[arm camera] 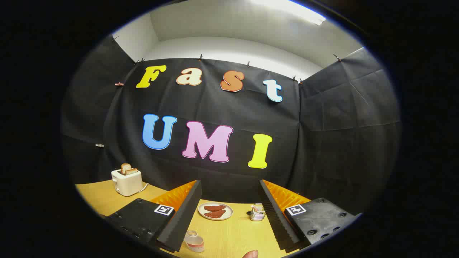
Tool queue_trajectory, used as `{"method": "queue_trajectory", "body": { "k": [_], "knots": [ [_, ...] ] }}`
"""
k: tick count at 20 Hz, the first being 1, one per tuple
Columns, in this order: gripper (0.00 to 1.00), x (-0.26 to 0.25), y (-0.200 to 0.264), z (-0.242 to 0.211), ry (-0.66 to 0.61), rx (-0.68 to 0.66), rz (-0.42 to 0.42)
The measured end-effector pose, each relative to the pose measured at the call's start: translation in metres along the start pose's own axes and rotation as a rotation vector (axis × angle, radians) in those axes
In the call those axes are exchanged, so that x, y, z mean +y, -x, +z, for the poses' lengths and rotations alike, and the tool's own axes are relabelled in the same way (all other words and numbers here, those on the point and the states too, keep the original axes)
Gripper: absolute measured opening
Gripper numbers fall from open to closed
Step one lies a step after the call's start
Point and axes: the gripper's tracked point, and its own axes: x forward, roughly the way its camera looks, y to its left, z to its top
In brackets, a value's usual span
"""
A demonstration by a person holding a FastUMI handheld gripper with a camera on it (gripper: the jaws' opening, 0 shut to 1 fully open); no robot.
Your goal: Take the bottle from table, then pour the juice into the cup, finally place the bottle on the coaster
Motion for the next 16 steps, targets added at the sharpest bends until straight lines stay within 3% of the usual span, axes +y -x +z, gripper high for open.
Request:
{"method": "queue_trajectory", "body": {
  "k": [16],
  "knots": [
    [0.97, 0.011, -0.005, -0.013, 0.028, 0.022, 0.030]
  ]
}}
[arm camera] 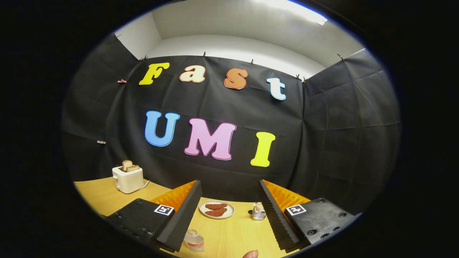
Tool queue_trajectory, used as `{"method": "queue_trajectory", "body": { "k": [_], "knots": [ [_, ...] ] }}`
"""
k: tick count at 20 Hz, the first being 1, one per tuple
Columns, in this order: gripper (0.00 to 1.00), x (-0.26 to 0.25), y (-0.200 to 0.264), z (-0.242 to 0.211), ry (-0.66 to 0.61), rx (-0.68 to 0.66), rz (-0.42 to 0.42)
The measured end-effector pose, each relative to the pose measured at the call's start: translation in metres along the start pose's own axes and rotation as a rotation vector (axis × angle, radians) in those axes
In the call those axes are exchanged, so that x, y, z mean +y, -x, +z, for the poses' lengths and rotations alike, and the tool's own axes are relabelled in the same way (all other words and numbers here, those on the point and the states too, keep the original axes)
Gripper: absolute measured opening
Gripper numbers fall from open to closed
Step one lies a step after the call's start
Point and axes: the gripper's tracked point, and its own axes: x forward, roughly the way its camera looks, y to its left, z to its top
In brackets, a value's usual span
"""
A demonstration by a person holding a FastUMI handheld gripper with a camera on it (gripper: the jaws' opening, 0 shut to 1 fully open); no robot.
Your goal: Take the bottle from table, then pour the juice into the cup, finally place the bottle on the coaster
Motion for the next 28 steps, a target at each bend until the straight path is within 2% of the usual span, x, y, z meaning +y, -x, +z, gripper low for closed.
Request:
{"method": "queue_trajectory", "body": {
  "k": [6, 12, 17, 28],
  "knots": [
    [0.97, 0.007, 0.002, -0.002, -0.008, -0.012, 0.017],
    [0.97, 0.031, 0.008, -0.019, -0.080, -0.062, 0.044],
    [0.97, 0.059, 0.007, -0.068, -0.078, -0.038, 0.072],
    [0.97, 0.078, 0.013, -0.197, -0.097, 0.052, 0.044]
  ]
}}
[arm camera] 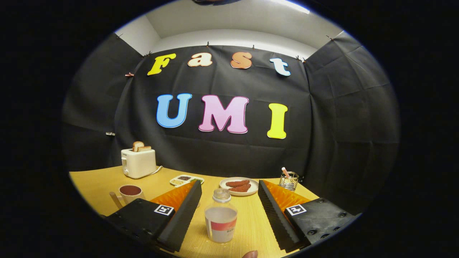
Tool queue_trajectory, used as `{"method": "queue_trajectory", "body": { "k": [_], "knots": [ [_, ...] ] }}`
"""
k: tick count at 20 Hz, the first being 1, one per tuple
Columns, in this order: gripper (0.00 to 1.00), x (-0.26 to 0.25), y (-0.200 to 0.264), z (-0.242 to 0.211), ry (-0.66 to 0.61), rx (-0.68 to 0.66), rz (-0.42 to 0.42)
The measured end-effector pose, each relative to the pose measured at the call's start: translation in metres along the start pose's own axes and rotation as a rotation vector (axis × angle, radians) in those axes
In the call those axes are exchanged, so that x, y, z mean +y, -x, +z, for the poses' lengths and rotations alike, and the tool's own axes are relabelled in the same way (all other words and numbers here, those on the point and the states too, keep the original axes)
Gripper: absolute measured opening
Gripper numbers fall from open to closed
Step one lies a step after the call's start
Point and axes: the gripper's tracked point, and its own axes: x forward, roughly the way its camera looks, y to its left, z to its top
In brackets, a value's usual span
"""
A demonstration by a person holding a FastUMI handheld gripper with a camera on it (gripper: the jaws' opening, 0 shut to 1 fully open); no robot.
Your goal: Take the bottle from table, then pour the juice into the cup, finally place the bottle on the coaster
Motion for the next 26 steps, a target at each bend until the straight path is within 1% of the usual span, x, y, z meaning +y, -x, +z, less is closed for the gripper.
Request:
{"method": "queue_trajectory", "body": {
  "k": [5, 7, 13, 14, 16, 19, 20, 23, 26],
  "knots": [
    [0.97, 0.010, -0.009, -0.051, -0.017, 0.051, 0.021],
    [0.97, 0.013, -0.013, -0.063, -0.036, 0.064, 0.016],
    [0.97, 0.021, -0.020, -0.094, -0.022, 0.098, -0.001],
    [0.96, 0.018, -0.020, -0.097, -0.022, 0.104, -0.012],
    [0.90, 0.017, -0.021, -0.103, -0.028, 0.114, -0.027],
    [0.84, 0.019, -0.024, -0.103, -0.019, 0.113, -0.026],
    [0.78, 0.019, -0.026, -0.102, -0.017, 0.109, -0.033],
    [0.76, 0.015, -0.027, -0.095, 0.009, 0.121, -0.070],
    [0.74, 0.022, -0.028, -0.063, 0.067, 0.109, -0.059]
  ]
}}
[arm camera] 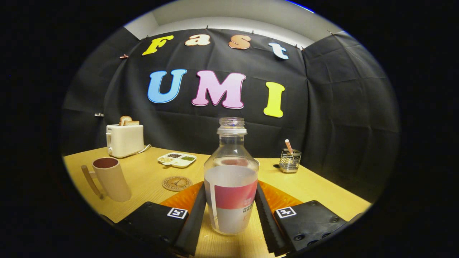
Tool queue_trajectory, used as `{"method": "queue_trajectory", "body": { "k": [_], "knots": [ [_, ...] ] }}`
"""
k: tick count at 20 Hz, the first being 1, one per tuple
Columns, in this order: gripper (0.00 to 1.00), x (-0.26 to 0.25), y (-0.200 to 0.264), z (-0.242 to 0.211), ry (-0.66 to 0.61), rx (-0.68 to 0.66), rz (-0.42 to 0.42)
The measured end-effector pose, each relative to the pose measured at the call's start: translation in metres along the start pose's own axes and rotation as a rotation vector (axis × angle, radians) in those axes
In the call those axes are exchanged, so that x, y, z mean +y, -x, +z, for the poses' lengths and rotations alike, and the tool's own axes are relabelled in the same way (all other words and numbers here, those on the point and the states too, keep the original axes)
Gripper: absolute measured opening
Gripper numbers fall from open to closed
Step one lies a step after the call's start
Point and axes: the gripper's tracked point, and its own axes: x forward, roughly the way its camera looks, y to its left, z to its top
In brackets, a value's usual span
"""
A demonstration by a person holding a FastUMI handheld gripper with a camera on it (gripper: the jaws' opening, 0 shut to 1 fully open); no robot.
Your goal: Take the bottle from table, then pour the juice into the cup, finally place the bottle on the coaster
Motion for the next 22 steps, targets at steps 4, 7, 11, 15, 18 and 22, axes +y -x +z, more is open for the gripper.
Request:
{"method": "queue_trajectory", "body": {
  "k": [4, 7, 11, 15, 18, 22],
  "knots": [
    [0.74, 0.004, 0.001, 0.055, 0.128, -0.029, 0.002],
    [0.74, 0.011, 0.001, 0.082, 0.224, -0.005, 0.000],
    [0.74, 0.034, 0.003, 0.097, 0.410, 0.022, 0.025],
    [0.73, 0.051, 0.006, 0.100, 0.579, 0.032, 0.020],
    [0.73, 0.069, 0.009, 0.093, 0.680, 0.046, 0.043],
    [0.73, 0.087, 0.008, 0.088, 0.801, 0.064, 0.063]
  ]
}}
